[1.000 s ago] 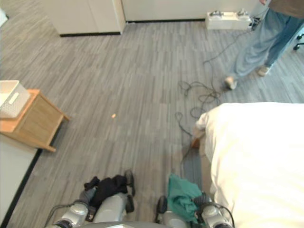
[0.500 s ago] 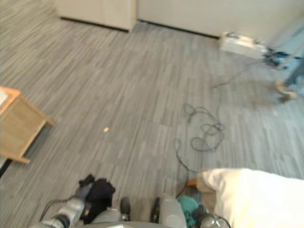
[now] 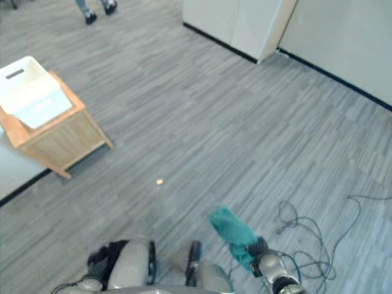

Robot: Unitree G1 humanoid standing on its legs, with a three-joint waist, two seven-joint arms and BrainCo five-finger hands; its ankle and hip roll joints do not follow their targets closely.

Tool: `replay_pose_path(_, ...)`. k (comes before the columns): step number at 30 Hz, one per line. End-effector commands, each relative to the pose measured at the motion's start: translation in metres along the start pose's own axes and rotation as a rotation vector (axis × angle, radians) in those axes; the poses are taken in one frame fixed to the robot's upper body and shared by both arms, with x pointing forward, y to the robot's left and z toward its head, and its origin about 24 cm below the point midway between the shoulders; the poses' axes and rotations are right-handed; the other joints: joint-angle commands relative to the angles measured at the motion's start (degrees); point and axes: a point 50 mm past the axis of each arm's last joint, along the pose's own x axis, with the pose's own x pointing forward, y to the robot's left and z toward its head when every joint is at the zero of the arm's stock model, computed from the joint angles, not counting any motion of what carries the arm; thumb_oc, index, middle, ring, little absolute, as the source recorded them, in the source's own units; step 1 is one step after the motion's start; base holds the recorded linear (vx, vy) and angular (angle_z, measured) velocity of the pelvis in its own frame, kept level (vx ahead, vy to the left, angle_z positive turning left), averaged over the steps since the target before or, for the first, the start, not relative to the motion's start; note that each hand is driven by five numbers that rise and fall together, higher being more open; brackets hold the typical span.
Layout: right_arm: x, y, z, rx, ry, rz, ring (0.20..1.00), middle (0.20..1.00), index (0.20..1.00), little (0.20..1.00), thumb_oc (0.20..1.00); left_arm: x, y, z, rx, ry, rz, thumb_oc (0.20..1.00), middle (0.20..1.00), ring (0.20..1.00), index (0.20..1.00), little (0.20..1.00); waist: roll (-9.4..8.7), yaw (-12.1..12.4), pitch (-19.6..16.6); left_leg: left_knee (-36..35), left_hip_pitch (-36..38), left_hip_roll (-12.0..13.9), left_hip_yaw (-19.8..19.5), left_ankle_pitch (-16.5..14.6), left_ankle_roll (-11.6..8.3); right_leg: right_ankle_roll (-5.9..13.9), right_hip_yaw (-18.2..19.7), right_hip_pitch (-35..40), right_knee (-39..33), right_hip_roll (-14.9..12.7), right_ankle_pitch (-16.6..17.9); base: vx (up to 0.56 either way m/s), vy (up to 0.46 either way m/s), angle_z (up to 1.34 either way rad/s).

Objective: Tidy up the quilt and then pick up the clothes from the bed and put them into the laundry hamper.

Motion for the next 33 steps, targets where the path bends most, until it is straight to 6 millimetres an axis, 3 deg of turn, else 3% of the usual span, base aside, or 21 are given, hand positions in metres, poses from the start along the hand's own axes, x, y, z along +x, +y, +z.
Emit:
replay_pose_path(1, -0.002, -0.024, -0.003, 0.032, -0.034, -0.075, 0.200, 0.200, 0.200, 0.200, 0.200, 0.002, 0.001, 0.020, 0.021, -0.065, -0.007, 0.200, 0.200, 0.200, 0.200, 0.200, 2.98, 0.1, -1.6, -18.6, 3.6, 4.7, 11.4, 2.1, -1.12, 8.97, -4.7, 10.0, -0.1, -4.2, -13.0, 0.61, 0.090, 0.44)
replay_pose_path(2, -0.003, -0.024, -0.006, 0.036, -0.026, -0.079, 0.200, 0.200, 0.200, 0.200, 0.200, 0.002, -0.001, 0.016, 0.026, -0.052, -0.011, 0.200, 0.200, 0.200, 0.200, 0.200, 3.21, -0.1, -2.3, -23.1, 4.2, 6.4, 15.5, 4.1, -1.80, 9.25, -6.4, 11.3, -0.2, -3.8, -13.7, 0.62, 0.086, 0.52)
replay_pose_path(3, -0.003, -0.024, -0.007, 0.035, -0.024, -0.078, 0.200, 0.200, 0.200, 0.200, 0.200, 0.002, -0.001, 0.015, 0.028, -0.049, -0.012, 0.200, 0.200, 0.200, 0.200, 0.200, 2.91, -0.2, -2.3, -24.6, 5.1, 5.6, 15.6, 4.8, -1.93, 9.35, -6.5, 11.6, -0.3, -4.2, -13.9, 0.59, 0.087, 1.14)
replay_pose_path(4, -0.004, -0.019, -0.012, 0.042, -0.004, -0.069, 0.200, 0.200, 0.200, 0.200, 0.200, 0.001, -0.002, 0.006, 0.036, -0.012, -0.013, 0.200, 0.200, 0.200, 0.200, 0.200, 2.77, -0.8, -3.6, -29.7, 7.6, 7.3, 21.5, 6.9, -1.75, 10.54, -9.7, 13.4, 2.1, -3.6, -14.9, 0.56, 0.062, 1.02)
replay_pose_path(7, -0.006, -0.009, -0.021, 0.043, 0.022, -0.040, 0.200, 0.200, 0.200, 0.200, 0.200, 0.001, 0.001, 0.000, 0.058, 0.012, -0.010, 0.200, 0.200, 0.200, 0.200, 0.200, 1.61, -0.9, -5.0, -30.6, 8.7, 3.8, 19.1, 5.4, 0.45, 12.24, -11.0, 12.0, 8.7, -5.9, -13.2, 0.45, 0.101, 0.69)
replay_pose_path(9, -0.006, -0.001, -0.023, 0.079, 0.038, -0.026, 0.200, 0.200, 0.200, 0.200, 0.200, 0.001, 0.002, 0.002, 0.073, 0.008, -0.009, 0.200, 0.200, 0.200, 0.200, 0.200, 0.39, -0.8, -4.5, -30.6, 9.9, -0.3, 17.0, 2.3, 3.39, 15.92, -10.6, 9.2, 20.8, -9.0, -7.4, 0.65, 0.251, 1.17)
replay_pose_path(10, -0.007, 0.007, -0.021, 0.092, 0.036, -0.007, 0.200, 0.200, 0.200, 0.200, 0.200, 0.002, 0.003, 0.005, 0.092, -0.002, -0.009, 0.200, 0.200, 0.200, 0.200, 0.200, 0.59, -1.6, -3.8, -31.7, 13.6, -3.0, 15.5, -0.4, 5.52, 16.89, -8.1, 4.6, 33.4, -11.5, -1.2, 0.72, 0.280, 1.11)
replay_pose_path(11, -0.006, 0.008, -0.016, 0.090, 0.017, -0.003, 0.200, 0.200, 0.200, 0.200, 0.200, 0.002, 0.005, 0.008, 0.109, -0.010, -0.003, 0.200, 0.200, 0.200, 0.200, 0.200, 1.24, -2.3, -2.9, -32.9, 16.0, -3.8, 14.5, -1.4, 6.46, 16.89, -6.0, 0.7, 39.8, -11.6, 1.4, 0.71, 0.211, 0.96)
replay_pose_path(13, -0.005, 0.008, -0.011, 0.100, 0.005, -0.003, 0.200, 0.200, 0.200, 0.200, 0.200, 0.003, 0.007, 0.012, 0.115, -0.021, 0.008, 0.200, 0.200, 0.200, 0.200, 0.200, 2.18, -3.0, -2.2, -34.4, 18.3, -3.9, 12.6, -1.8, 6.76, 16.51, -4.6, -3.2, 44.3, -11.5, 0.6, 0.43, 0.052, 1.29)
replay_pose_path(14, -0.004, 0.007, -0.004, 0.103, -0.020, -0.003, 0.200, 0.200, 0.200, 0.200, 0.200, 0.005, 0.011, 0.028, 0.132, -0.073, 0.024, 0.200, 0.200, 0.200, 0.200, 0.200, 3.54, -4.9, -0.4, -36.6, 22.0, -3.5, 9.0, -2.0, 6.23, 15.32, -1.8, -10.0, 44.0, -9.3, -3.2, 0.46, -0.079, 1.25)
replay_pose_path(17, -0.005, 0.008, -0.005, 0.105, -0.023, -0.001, 0.200, 0.200, 0.200, 0.200, 0.200, 0.005, 0.012, 0.041, 0.140, -0.118, 0.033, 0.200, 0.200, 0.200, 0.200, 0.200, 4.33, -6.2, 0.6, -36.9, 23.7, -2.3, 7.1, -1.5, 5.16, 13.09, -1.4, -13.4, 36.1, -7.8, -4.1, 0.52, -0.162, 1.08)
replay_pose_path(18, -0.006, 0.010, -0.011, 0.100, -0.003, 0.001, 0.200, 0.200, 0.200, 0.200, 0.200, 0.005, 0.014, 0.054, 0.146, -0.165, 0.040, 0.200, 0.200, 0.200, 0.200, 0.200, 3.99, -7.1, 0.5, -37.3, 25.8, -2.6, 4.0, -3.1, 3.46, 12.44, -0.4, -13.9, 20.4, -8.8, -4.7, 0.45, -0.168, 1.18)
replay_pose_path(19, -0.006, 0.010, -0.011, 0.099, -0.003, 0.001, 0.200, 0.200, 0.200, 0.200, 0.200, 0.005, 0.014, 0.054, 0.146, -0.165, 0.040, 0.200, 0.200, 0.200, 0.200, 0.200, 4.08, -7.3, 0.7, -37.3, 26.0, -2.5, 3.8, -3.1, 3.43, 12.44, -0.6, -13.5, 20.1, -8.7, -4.6, 0.90, -0.395, 1.20)
replay_pose_path(20, -0.008, 0.013, -0.023, 0.105, 0.044, 0.010, 0.200, 0.200, 0.200, 0.200, 0.200, 0.006, 0.015, 0.064, 0.154, -0.194, 0.045, 0.200, 0.200, 0.200, 0.200, 0.200, 3.45, -9.0, 0.4, -38.0, 28.9, -2.4, 0.6, -4.9, 1.47, 13.89, 4.4, -14.5, 5.9, -8.3, -1.4, 0.45, -0.229, 0.80)
replay_pose_path(24, -0.012, 0.018, -0.038, 0.072, 0.095, 0.038, 0.200, 0.200, 0.200, 0.200, 0.200, 0.006, 0.016, 0.059, 0.182, -0.189, 0.047, 0.200, 0.200, 0.200, 0.200, 0.200, 3.12, -10.1, -0.1, -33.4, 32.9, -1.3, -3.6, -10.1, 0.19, 15.14, 7.1, -16.8, 4.7, -8.3, -0.2, 0.69, -0.355, 1.13)
replay_pose_path(25, -0.010, 0.012, -0.036, 0.072, 0.085, 0.034, 0.200, 0.200, 0.200, 0.200, 0.200, 0.005, 0.012, 0.058, 0.161, -0.193, 0.035, 0.200, 0.200, 0.200, 0.200, 0.200, 3.53, -10.6, 0.0, -19.2, 29.1, 0.8, -6.3, -6.2, -0.96, 13.26, 9.2, -14.8, 6.3, -6.5, -0.3, 0.29, -0.254, 0.54)
replay_pose_path(26, -0.010, 0.012, -0.036, 0.072, 0.085, 0.034, 0.200, 0.200, 0.200, 0.200, 0.200, 0.005, 0.012, 0.058, 0.161, -0.193, 0.036, 0.200, 0.200, 0.200, 0.200, 0.200, 3.43, -10.7, -0.1, -19.2, 28.9, 0.7, -6.3, -6.1, -0.96, 13.25, 9.2, -14.9, 6.3, -6.6, -0.2, 0.53, -0.636, 0.90)
replay_pose_path(27, -0.009, 0.006, -0.035, 0.074, 0.085, 0.009, 0.200, 0.200, 0.200, 0.200, 0.200, 0.006, 0.012, 0.057, 0.131, -0.176, 0.042, 0.200, 0.200, 0.200, 0.200, 0.200, 2.50, -9.2, 2.1, 4.4, 17.8, 4.7, -8.1, 1.8, -1.55, 8.74, 6.8, -11.2, 7.4, -6.1, -1.7, 0.35, -0.507, 0.78)
replay_pose_path(28, -0.008, 0.003, -0.033, 0.071, 0.079, -0.004, 0.200, 0.200, 0.200, 0.200, 0.200, 0.005, 0.013, 0.056, 0.112, -0.171, 0.050, 0.200, 0.200, 0.200, 0.200, 0.200, 2.06, -8.5, 2.8, 10.3, 15.1, 6.2, -7.2, 2.4, -1.26, 7.46, 5.2, -9.2, 6.3, -5.9, -2.6, 0.50, -0.630, 1.05)
replay_pose_path(31, -0.005, -0.007, -0.024, 0.060, 0.057, -0.030, 0.200, 0.200, 0.200, 0.200, 0.200, 0.005, 0.013, 0.050, 0.100, -0.151, 0.053, 0.200, 0.200, 0.200, 0.200, 0.200, 1.19, -7.1, 3.8, 13.2, 10.1, 7.7, -4.0, 2.8, -1.08, 5.94, 3.0, -3.9, 4.0, -5.5, -3.9, 0.27, -0.176, 0.37)
replay_pose_path(33, -0.003, -0.011, -0.019, 0.058, 0.042, -0.039, 0.200, 0.200, 0.200, 0.200, 0.200, 0.005, 0.011, 0.045, 0.094, -0.139, 0.045, 0.200, 0.200, 0.200, 0.200, 0.200, 1.14, -6.0, 3.6, 7.0, 7.0, 6.2, -0.4, 1.0, -1.18, 5.84, 2.2, 0.4, 2.1, -5.0, -5.7, 0.50, -0.108, 0.31)
